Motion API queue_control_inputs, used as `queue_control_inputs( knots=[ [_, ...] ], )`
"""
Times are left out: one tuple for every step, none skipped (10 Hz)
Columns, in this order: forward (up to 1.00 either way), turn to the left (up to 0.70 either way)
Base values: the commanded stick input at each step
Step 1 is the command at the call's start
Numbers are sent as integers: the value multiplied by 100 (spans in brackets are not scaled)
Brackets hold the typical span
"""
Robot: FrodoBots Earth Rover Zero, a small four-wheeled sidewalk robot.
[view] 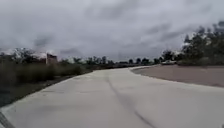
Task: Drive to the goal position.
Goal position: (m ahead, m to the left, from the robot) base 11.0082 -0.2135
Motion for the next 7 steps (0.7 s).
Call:
queue_control_inputs(
  knots=[
    [85,0],
    [85,0],
    [85,0],
    [85,0],
    [85,0],
    [85,0],
    [85,0]
  ],
)
